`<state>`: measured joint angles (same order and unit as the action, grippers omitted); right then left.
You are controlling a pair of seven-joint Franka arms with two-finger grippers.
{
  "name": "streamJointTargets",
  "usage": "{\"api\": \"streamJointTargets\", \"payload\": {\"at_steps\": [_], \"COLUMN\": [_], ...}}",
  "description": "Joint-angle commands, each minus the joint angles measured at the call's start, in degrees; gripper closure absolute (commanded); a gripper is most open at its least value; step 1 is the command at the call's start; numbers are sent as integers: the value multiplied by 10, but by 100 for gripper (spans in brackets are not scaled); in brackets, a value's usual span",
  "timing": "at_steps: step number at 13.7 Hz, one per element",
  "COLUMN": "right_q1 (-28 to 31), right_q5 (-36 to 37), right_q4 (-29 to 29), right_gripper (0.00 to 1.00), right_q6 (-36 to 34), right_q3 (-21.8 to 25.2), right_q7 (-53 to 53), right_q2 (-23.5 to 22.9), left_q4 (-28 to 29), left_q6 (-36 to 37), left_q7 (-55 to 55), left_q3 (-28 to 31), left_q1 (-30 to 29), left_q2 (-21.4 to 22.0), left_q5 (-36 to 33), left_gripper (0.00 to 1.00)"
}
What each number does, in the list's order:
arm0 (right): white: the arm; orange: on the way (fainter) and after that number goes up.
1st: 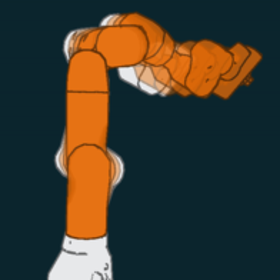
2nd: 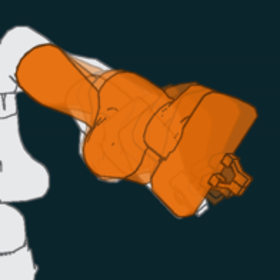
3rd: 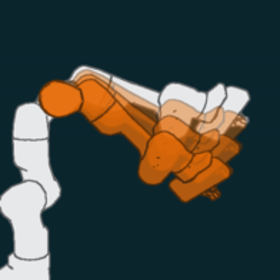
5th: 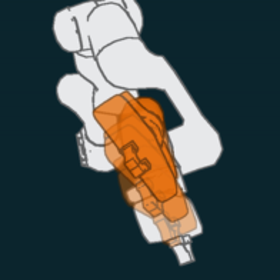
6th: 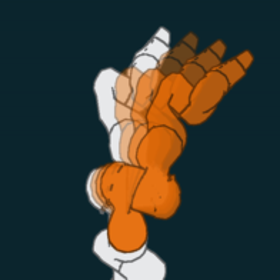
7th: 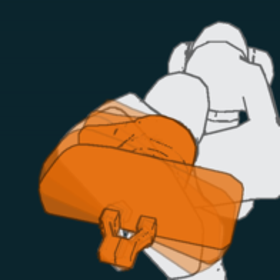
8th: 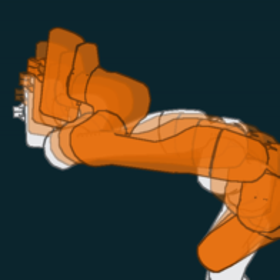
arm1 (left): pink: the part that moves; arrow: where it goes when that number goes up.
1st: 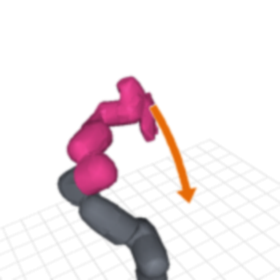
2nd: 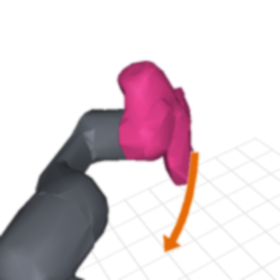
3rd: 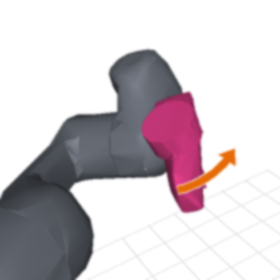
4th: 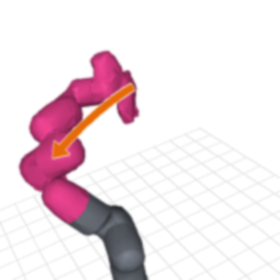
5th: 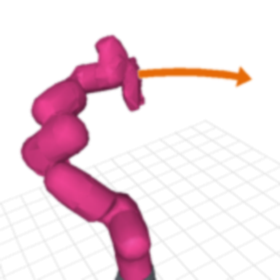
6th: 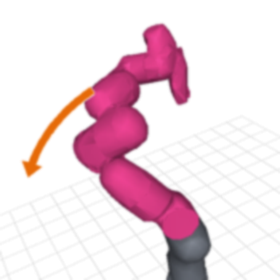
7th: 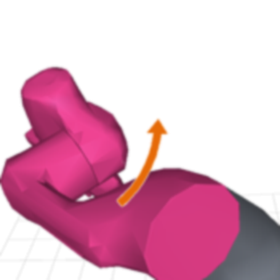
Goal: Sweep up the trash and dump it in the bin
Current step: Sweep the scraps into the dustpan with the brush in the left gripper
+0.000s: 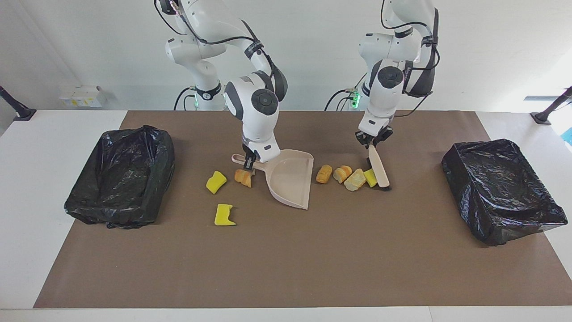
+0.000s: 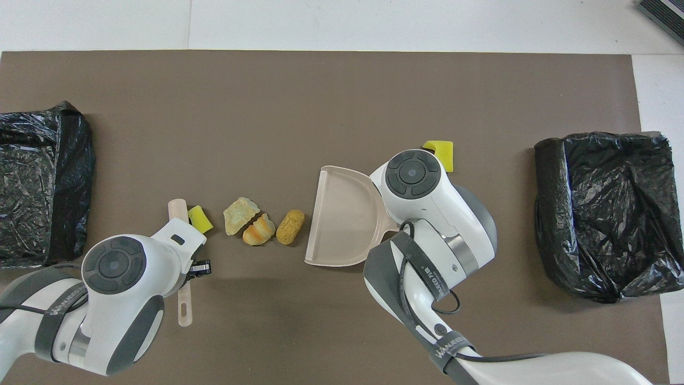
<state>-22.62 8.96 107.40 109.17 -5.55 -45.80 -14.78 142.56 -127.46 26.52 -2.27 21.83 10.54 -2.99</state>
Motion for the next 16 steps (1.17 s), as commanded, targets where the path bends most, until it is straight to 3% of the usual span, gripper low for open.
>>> {"api": "streamJointTargets", "payload": {"at_steps": [1, 6, 9, 13, 16], "right_q1": [8, 10, 12, 12, 12], "right_q5": [10, 10, 10, 10, 10], "right_q4": [12, 32, 34, 34, 34], "right_gripper": [100, 100, 100, 100, 100], "right_q6": [14, 43, 46, 46, 46], "right_q3": [-4, -3, -3, -3, -3], "right_q7": [-13, -52, -61, -61, -61], "right_q2": [8, 14, 14, 14, 14], "left_q4": [-29, -56, -94, -117, -139], "left_q6": [-9, -50, -82, -98, -88], "left_q7": [-48, -47, -20, 41, 78], "left_q3": [8, 4, 3, -2, 1], "left_q1": [29, 88, 142, 201, 209], "left_q2": [-25, -46, -103, -109, -114], "left_q5": [36, 88, 98, 101, 103], "left_gripper": [100, 100, 100, 100, 100]}}
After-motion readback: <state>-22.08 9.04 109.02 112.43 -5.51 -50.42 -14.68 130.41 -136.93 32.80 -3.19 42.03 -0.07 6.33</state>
